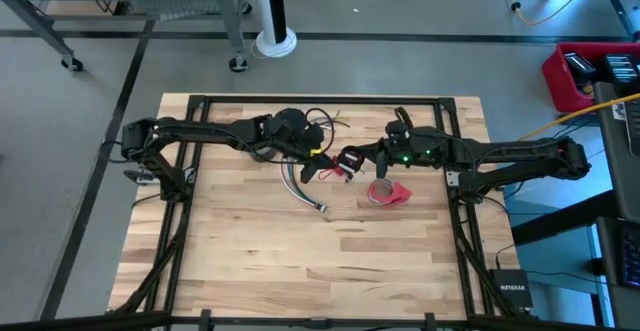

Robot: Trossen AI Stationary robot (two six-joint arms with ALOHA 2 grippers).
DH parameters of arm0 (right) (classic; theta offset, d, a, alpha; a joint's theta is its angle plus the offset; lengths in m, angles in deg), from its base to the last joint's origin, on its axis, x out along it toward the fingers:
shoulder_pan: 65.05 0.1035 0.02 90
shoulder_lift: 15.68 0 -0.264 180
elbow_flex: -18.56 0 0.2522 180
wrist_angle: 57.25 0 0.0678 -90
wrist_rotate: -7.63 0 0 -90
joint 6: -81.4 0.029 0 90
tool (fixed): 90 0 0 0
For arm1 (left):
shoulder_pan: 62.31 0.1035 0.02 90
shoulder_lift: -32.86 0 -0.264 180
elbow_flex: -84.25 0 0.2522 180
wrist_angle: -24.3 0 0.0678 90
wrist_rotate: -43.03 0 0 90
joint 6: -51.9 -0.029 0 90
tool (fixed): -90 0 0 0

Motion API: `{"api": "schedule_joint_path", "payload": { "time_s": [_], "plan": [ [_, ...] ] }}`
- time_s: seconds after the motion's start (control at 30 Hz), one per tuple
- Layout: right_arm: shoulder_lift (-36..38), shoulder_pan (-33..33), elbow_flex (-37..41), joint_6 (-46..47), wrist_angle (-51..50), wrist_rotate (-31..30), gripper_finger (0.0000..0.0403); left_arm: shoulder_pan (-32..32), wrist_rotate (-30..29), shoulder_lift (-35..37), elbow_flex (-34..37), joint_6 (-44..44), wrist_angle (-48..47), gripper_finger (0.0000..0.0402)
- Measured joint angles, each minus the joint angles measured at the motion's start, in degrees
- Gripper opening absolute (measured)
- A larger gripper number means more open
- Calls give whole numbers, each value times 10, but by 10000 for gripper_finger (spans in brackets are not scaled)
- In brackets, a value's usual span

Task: Coil cords
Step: Coil the red wire onto the spool

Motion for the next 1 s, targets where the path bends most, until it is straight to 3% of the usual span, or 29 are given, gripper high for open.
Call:
{"api": "schedule_joint_path", "payload": {
  "time_s": [0.37, 0.8, 1.0],
  "plan": [
    [0, 0, 0, -2, 25, 2, 1, -38, -21, 0, 0, -124, 1, 17],
    [0, 0, 0, -13, 39, 3, 1, -58, -67, 0, -1, -142, -5, 18],
    [1, -1, -1, -15, 56, -10, 1, -70, -68, -3, 1, -143, -27, 69]
  ]
}}
